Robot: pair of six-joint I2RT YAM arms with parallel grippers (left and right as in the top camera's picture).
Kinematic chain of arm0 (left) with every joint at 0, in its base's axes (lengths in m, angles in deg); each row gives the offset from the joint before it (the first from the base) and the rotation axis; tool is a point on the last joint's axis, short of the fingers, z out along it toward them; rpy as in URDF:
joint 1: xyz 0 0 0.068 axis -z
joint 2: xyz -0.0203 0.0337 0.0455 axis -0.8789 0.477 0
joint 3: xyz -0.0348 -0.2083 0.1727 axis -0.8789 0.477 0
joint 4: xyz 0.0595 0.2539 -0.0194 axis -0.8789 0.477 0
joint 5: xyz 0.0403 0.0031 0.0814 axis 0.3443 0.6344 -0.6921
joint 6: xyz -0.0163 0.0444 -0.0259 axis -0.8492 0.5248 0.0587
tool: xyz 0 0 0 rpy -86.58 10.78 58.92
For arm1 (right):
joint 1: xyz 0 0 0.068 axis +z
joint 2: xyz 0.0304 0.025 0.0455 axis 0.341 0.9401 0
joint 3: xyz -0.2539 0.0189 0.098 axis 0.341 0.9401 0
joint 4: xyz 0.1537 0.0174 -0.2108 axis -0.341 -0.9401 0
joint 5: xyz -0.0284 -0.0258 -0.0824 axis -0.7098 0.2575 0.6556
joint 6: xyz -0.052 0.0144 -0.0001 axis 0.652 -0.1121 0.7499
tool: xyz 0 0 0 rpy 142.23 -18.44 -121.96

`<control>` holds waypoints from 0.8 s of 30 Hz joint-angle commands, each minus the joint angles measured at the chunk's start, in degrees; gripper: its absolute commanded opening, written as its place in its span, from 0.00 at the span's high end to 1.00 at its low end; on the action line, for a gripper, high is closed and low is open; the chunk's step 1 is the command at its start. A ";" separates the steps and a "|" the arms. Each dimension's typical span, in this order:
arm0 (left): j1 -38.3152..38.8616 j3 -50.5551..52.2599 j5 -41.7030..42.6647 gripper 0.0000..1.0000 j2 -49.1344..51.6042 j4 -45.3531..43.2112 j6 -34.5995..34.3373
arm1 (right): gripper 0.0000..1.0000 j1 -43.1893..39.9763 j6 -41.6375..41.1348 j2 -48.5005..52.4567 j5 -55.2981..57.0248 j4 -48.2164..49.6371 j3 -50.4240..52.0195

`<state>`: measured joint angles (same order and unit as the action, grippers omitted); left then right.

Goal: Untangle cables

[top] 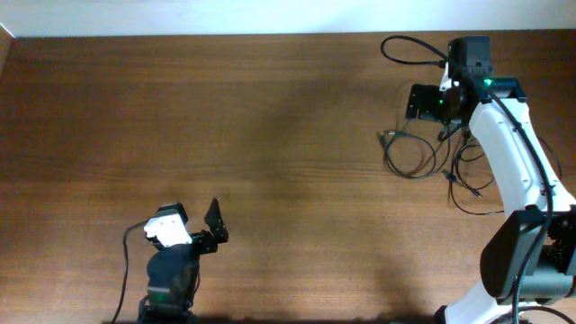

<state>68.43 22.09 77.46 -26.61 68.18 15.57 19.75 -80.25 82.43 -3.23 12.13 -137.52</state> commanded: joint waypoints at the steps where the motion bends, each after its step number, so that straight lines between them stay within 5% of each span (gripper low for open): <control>1: -0.44 0.13 0.20 0.01 -5.27 0.35 3.45 | 0.01 0.15 0.00 0.31 -0.28 -0.07 0.55; 7: -0.44 0.09 1.55 0.01 -14.03 0.61 8.68 | 0.02 0.15 0.00 0.31 -0.28 -0.07 0.55; 24: -0.44 0.09 1.49 0.01 -13.97 0.55 8.85 | 0.01 0.15 0.00 0.44 -0.09 0.15 0.55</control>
<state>68.43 22.09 78.33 -40.03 68.29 23.26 19.75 -80.27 82.43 -3.23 12.10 -137.52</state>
